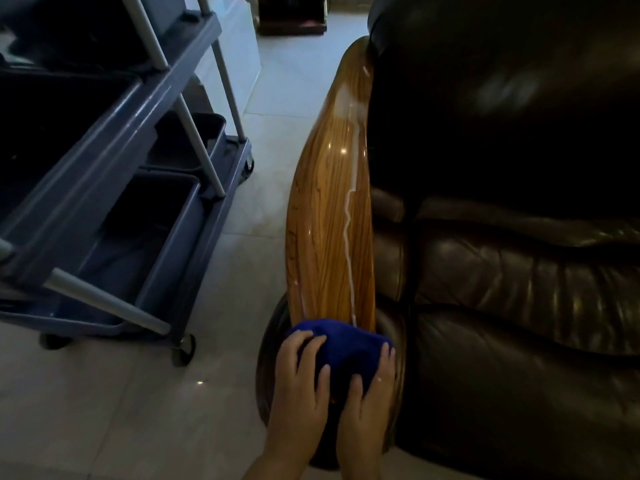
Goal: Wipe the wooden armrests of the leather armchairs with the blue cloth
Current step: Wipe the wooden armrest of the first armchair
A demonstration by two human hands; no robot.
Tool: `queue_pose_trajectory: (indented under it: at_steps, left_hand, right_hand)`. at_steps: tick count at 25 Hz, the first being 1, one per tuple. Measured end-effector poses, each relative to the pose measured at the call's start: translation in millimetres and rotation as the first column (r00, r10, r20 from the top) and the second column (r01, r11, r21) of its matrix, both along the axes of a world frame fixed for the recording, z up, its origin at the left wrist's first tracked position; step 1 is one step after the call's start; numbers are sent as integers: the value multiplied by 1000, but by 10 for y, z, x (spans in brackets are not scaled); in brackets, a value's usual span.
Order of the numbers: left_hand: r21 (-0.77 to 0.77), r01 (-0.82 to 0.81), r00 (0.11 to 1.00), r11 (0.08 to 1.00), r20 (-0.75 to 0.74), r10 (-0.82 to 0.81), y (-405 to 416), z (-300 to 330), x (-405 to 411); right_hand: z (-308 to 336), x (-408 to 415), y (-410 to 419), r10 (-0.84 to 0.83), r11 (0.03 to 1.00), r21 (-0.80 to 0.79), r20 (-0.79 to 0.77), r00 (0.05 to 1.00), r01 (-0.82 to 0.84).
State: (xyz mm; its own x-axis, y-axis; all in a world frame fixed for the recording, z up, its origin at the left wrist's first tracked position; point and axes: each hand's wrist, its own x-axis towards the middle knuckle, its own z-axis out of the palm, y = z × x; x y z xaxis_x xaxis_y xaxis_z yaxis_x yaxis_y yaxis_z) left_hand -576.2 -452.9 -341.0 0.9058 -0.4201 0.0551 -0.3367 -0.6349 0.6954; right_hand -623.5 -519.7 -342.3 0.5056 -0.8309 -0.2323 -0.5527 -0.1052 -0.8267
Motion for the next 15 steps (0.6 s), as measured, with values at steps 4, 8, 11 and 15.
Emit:
queue_pose_trajectory:
  at_steps: [4, 8, 11, 15]
  left_hand:
    - [14, 41, 998, 999, 55, -42, -119, -301, -7]
    - [-9, 45, 991, 999, 124, -44, -108, -465, 40]
    - [-11, 59, 989, 998, 134, -57, -102, -490, 45]
    - [34, 38, 987, 999, 155, -42, -123, -474, 33]
  right_hand:
    - [-225, 63, 32, 52, 976, -215, 39, 998, -43]
    - [-386, 30, 44, 73, 954, -297, 88, 993, -44]
    - [-399, 25, 23, 108, 948, -311, 92, 990, -74]
    - [-374, 17, -19, 155, 940, -316, 66, 986, -127]
